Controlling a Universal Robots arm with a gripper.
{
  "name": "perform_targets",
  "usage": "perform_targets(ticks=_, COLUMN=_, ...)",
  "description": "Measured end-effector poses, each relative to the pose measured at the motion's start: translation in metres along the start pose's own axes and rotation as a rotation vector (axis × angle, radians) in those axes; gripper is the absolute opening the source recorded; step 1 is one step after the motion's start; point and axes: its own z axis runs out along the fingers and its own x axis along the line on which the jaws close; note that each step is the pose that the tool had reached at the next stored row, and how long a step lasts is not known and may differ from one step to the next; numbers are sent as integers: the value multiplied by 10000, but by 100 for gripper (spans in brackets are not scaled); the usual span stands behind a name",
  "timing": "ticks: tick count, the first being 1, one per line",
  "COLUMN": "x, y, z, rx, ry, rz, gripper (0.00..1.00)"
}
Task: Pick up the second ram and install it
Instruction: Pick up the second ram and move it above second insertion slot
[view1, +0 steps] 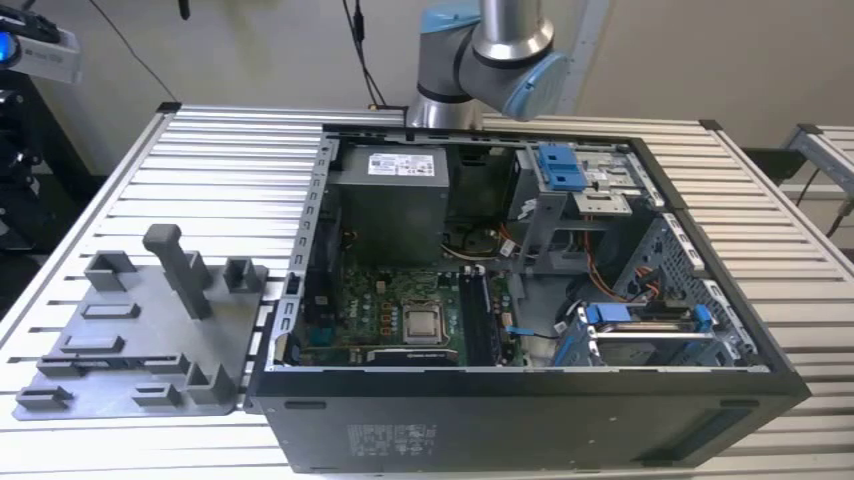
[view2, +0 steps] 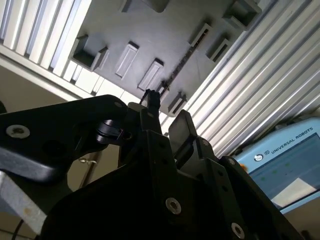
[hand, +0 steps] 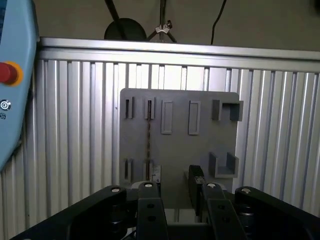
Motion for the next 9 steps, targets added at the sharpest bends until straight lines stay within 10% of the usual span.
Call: perform_targets(ticks=9, x=0, y=0, z=0, rx=-2, ry=1, rz=-50, gripper=36)
